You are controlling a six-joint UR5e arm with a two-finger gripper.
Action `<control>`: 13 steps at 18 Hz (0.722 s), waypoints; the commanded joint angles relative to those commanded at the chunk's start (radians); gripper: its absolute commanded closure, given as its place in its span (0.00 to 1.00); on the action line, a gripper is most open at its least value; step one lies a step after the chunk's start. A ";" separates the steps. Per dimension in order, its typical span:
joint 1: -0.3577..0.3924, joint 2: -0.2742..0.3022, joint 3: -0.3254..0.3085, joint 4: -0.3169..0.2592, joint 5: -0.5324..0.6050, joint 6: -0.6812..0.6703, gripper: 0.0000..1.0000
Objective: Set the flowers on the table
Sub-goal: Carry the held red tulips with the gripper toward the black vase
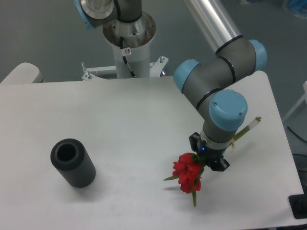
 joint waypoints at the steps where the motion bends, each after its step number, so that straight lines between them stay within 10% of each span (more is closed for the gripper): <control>1: -0.008 0.006 -0.012 0.000 0.000 0.000 1.00; 13: -0.051 0.058 -0.204 0.081 -0.003 -0.002 0.98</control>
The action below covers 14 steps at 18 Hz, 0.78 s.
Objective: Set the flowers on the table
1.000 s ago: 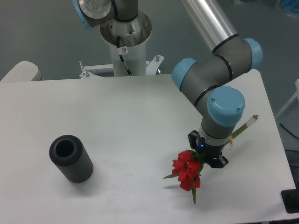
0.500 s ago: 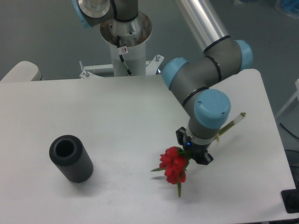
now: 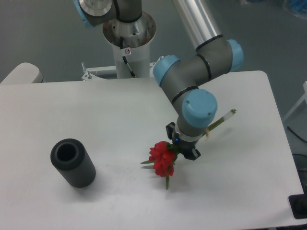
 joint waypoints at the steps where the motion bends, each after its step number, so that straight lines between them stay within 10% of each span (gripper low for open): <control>1: 0.002 0.000 -0.015 0.023 0.000 0.002 0.95; 4: 0.003 0.000 -0.020 0.042 -0.002 0.012 0.66; 6: 0.008 0.000 -0.019 0.046 -0.005 0.014 0.00; 14: 0.029 -0.011 0.047 0.066 -0.003 0.018 0.00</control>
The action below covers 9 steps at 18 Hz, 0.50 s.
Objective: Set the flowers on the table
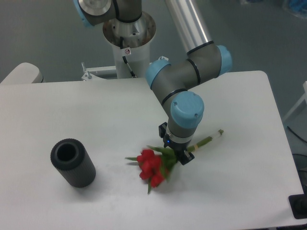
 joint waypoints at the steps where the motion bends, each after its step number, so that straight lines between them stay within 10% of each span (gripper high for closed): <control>1: 0.002 -0.011 0.017 -0.006 0.000 0.000 0.00; 9: 0.044 -0.064 0.121 -0.020 0.000 0.095 0.00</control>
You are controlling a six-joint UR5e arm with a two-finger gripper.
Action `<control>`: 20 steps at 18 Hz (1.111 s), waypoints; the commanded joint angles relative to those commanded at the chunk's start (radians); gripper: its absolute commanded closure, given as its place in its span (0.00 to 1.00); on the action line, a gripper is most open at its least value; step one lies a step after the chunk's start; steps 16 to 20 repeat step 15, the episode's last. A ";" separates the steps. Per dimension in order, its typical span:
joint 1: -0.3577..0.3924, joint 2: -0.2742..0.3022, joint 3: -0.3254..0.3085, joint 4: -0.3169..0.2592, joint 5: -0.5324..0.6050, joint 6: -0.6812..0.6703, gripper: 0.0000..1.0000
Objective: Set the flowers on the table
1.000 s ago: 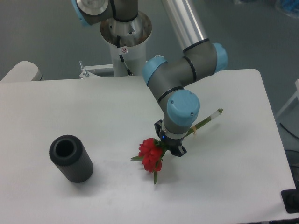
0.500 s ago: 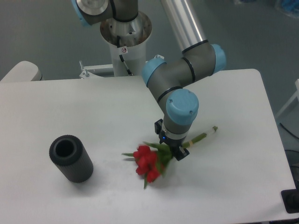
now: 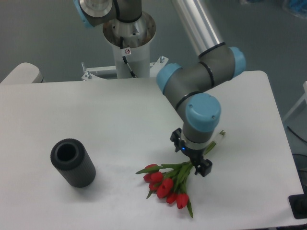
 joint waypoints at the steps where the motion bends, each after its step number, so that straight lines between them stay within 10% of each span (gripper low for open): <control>1: 0.009 -0.002 0.002 0.002 0.002 0.028 0.00; 20: 0.035 -0.031 0.032 0.009 0.002 0.085 0.00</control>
